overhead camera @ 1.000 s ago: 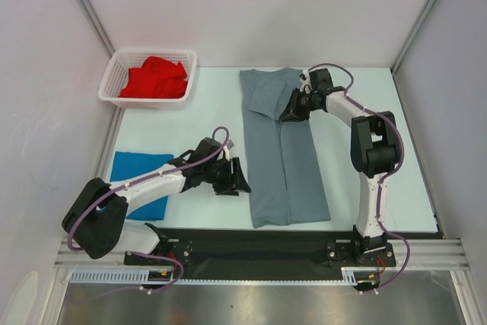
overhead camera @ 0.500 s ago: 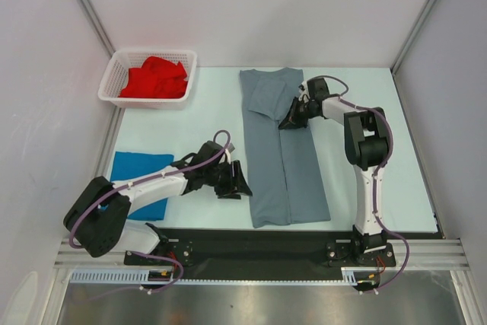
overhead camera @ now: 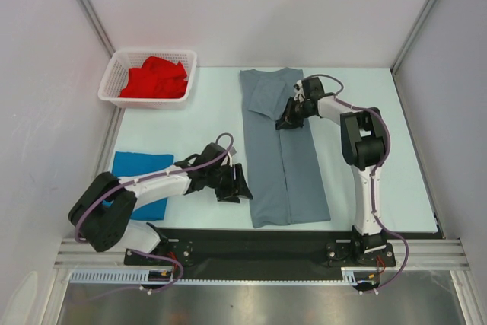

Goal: Fold and stack the t-shirts
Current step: Fold the tshirt

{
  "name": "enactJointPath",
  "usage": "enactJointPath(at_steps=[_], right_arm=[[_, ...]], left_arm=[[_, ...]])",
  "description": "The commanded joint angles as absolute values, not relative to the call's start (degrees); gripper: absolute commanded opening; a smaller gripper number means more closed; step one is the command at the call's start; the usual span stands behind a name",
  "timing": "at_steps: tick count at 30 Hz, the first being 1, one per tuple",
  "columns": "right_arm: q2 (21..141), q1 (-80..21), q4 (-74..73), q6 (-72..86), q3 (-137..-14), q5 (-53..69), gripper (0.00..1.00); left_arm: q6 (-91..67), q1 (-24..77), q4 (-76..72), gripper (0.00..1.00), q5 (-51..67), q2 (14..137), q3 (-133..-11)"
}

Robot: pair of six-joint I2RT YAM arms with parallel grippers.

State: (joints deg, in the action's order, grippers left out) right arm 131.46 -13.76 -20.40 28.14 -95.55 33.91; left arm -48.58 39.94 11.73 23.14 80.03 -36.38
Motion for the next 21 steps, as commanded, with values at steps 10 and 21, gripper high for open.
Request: enactJointPath(at_steps=[10,21], right_arm=[[101.01,-8.97,-40.43,20.48,-76.60,23.12,0.42],[78.05,-8.62,-46.92,24.08,-50.64,14.87,0.41]], left_arm=[[-52.81,46.58,7.47,0.56,26.72,86.22,-35.77],[-63.09,50.27,7.84,0.50,23.38,83.06,-31.91]])
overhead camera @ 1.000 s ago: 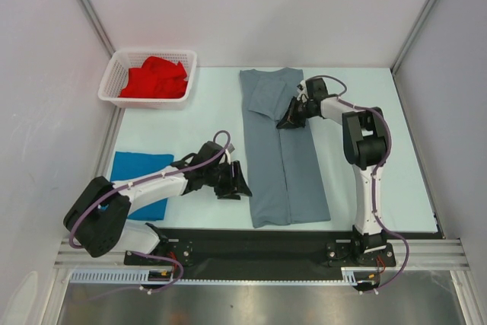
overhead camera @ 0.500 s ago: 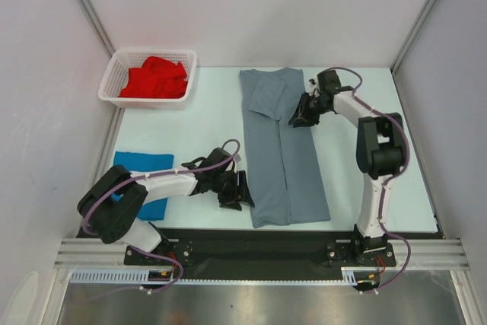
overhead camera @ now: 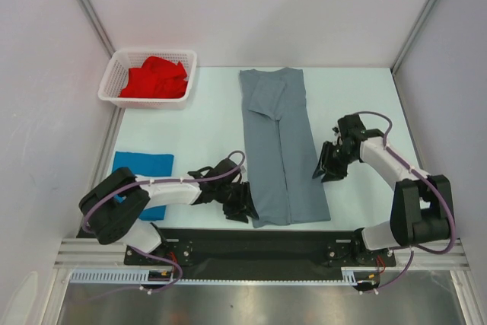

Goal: Fold and stack the t-shirts
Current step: Fold the tshirt

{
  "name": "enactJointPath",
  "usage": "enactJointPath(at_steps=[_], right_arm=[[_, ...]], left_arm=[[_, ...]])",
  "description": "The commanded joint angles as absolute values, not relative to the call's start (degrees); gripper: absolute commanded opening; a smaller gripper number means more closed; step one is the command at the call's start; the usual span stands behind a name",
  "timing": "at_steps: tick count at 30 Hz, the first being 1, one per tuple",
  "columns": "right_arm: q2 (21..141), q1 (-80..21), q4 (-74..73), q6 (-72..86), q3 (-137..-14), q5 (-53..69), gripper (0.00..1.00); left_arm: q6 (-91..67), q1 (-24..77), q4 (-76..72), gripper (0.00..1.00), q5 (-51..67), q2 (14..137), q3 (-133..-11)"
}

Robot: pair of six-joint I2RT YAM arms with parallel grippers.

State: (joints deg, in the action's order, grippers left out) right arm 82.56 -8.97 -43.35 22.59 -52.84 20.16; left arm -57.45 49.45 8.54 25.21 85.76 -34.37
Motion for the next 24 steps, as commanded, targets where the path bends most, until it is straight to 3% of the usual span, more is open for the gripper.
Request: enactJointPath(at_steps=[1,24], right_arm=[[77.35,-8.53,-47.63,24.26,-50.02,13.37,0.41],[73.04,-8.26,-52.48,31.55,-40.35,10.63,0.41]], left_arm=[[-65.54,50.27,6.43,0.50,23.81,82.53,-30.86],[-71.98,51.24,3.87,0.40,22.94,85.25,-27.77]])
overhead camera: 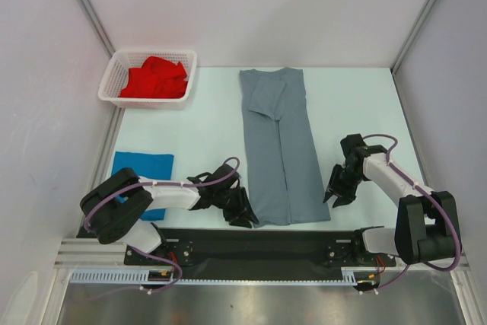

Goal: Fold and stack the t-shirts
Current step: Fold the tshirt

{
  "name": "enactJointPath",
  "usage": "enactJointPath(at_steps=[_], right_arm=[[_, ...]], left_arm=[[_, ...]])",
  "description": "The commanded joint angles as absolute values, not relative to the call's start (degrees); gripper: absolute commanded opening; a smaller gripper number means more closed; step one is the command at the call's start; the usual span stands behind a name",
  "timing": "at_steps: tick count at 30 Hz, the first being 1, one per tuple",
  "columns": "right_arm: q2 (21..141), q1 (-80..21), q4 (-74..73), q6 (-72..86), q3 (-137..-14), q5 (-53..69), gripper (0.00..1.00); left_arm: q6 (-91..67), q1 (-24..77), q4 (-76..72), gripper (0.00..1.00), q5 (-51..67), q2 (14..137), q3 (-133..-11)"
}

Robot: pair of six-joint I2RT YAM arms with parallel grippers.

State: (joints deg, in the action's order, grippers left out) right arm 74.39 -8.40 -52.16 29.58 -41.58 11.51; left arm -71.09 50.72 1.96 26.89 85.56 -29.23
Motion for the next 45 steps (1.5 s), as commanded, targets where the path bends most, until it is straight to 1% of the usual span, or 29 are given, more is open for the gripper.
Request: enactJointPath(at_steps=[1,11,20,24,27,29,33,36,37,39,43,45], right_arm=[[73.04,-8.26,-52.38,31.55,-40.08,10.63,0.41],[72.16,-10.19,-51.59,33.57,-37.09,8.44,0.40],[72.86,-12.21,-50.63,34.63,-36.30,7.56,0.40],[73.65,-12.74,-50.27,34.80,-36.03,7.30,0.40],[73.65,-12.74,-49.83,34.81,-35.77,7.12,0.38],[73.83,-12.92,-49.75,34.98,-35.77,7.03,0.37],[74.27,-13.62,-49.48,35.51,-35.42,7.21,0.32],[74.35,-14.32,-49.22,35.95,-35.07,7.38,0.30],[74.53,-14.50,-49.31,36.21,-34.98,7.38,0.30],[74.53,-15.55,-49.83,36.56,-35.16,6.34,0.31],[74.36,-16.79,-50.62,37.18,-35.24,5.63,0.38],[74.36,-16.96,-50.89,37.53,-35.33,4.92,0.39]], left_arm=[[-72.07,51.24,3.95,0.38,22.85,85.25,-27.69],[-72.33,51.24,4.57,0.29,20.83,84.64,-27.95],[-72.42,51.24,4.92,0.27,20.04,84.81,-27.86],[-72.95,51.24,3.69,0.24,19.87,85.25,-27.42],[-72.51,51.24,3.69,0.19,19.60,85.60,-28.04],[-72.16,51.24,4.31,0.18,19.34,85.78,-28.74],[-71.72,51.24,5.01,0.12,18.90,85.69,-29.35],[-71.81,51.24,5.01,0.04,18.81,85.26,-29.18],[-71.63,51.15,5.10,0.03,18.81,85.17,-29.09],[-71.46,51.06,5.10,0.02,18.81,85.17,-29.27],[-70.75,50.89,5.01,0.01,19.42,86.31,-30.49],[-70.49,50.80,5.10,0.00,19.69,86.83,-31.02]])
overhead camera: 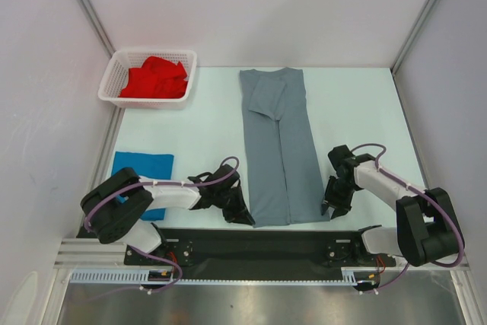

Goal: Fold and stack the t-shirts
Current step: Fold the tshirt

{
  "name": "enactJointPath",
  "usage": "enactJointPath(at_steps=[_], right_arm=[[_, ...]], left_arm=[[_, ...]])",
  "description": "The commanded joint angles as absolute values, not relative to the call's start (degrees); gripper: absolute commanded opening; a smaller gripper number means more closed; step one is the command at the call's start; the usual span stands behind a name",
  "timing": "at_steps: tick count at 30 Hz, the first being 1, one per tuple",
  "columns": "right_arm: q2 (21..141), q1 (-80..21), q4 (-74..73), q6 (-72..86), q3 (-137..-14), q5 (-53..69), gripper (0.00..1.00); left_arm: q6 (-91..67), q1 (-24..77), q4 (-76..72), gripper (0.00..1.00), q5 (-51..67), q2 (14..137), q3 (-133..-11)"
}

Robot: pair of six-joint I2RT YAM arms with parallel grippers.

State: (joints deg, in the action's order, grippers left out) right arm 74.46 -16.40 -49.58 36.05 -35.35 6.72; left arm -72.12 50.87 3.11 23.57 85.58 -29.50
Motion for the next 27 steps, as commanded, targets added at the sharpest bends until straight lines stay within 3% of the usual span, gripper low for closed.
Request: enactJointPath(at_steps=[1,8,17,27], right_arm=[[74.27,-17.05,-51.15,37.70,-35.25,4.57,0.40],[76.11,-17.14,-49.40,38.94,-34.72,2.28,0.38],[71.29,-22.22,-48.08,44.29,-32.79,6.84,0.01],[67.76,-31.00,-47.20,52.72,-32.17,10.37,0.00]], left_arm=[[-70.40,50.80,5.27,0.00,19.69,86.75,-31.11],[-69.87,49.57,5.97,0.00,19.60,85.43,-29.80],[-68.55,48.17,8.79,0.00,18.28,82.45,-29.01],[-65.92,45.71,16.96,0.00,16.08,73.92,-25.76]])
